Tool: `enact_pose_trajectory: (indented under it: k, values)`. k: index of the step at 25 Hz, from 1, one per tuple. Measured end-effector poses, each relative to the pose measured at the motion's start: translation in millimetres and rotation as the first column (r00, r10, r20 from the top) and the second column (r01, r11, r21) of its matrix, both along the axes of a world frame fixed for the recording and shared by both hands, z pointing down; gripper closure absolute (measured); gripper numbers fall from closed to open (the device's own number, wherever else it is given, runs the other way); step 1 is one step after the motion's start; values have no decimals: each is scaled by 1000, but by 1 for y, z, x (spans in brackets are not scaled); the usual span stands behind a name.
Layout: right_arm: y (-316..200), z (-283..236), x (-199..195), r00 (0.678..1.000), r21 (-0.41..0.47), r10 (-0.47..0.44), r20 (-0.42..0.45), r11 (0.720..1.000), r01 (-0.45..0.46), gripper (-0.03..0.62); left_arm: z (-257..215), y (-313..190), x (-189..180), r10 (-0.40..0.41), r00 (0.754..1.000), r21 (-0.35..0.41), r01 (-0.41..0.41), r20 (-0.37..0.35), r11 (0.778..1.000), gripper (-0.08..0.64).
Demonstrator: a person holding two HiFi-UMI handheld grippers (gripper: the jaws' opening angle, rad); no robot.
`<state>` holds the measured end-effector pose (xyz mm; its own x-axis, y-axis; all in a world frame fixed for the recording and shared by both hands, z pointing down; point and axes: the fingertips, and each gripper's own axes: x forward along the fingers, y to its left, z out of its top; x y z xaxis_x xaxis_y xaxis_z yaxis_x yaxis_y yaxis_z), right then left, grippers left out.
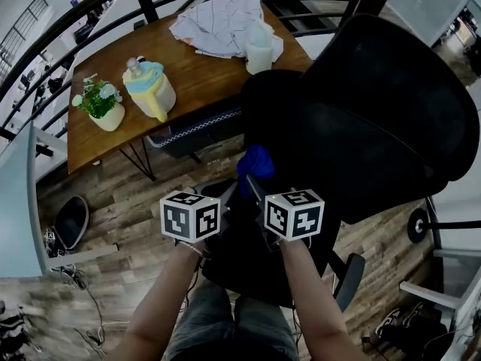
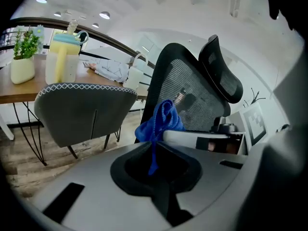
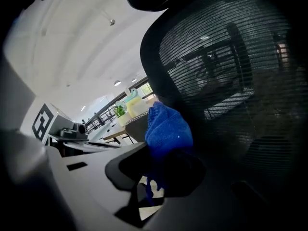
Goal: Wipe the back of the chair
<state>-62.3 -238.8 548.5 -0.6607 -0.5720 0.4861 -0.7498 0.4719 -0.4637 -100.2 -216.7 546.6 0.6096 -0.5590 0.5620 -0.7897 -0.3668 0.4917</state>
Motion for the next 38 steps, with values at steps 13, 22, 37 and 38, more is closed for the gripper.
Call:
enact_pose_trajectory:
  k: [13, 22, 37, 38]
  values:
    - [-7, 22, 48, 993, -32, 114, -24, 993, -115, 505, 16, -5, 30, 49, 999, -26, -49, -12, 998, 525]
    - [5, 24, 104, 977, -37, 214, -18, 976, -215, 505, 14, -3, 74, 125, 992, -17, -125, -10, 992, 525]
    - [33, 26, 201, 941, -33, 337, -40, 940, -338, 505, 9, 8, 157, 230, 973, 9, -230, -21, 973, 525]
    - [34, 26, 207, 938, -33, 345, -40, 937, -347, 503, 9, 9, 162, 241, 970, 9, -241, -21, 971, 525]
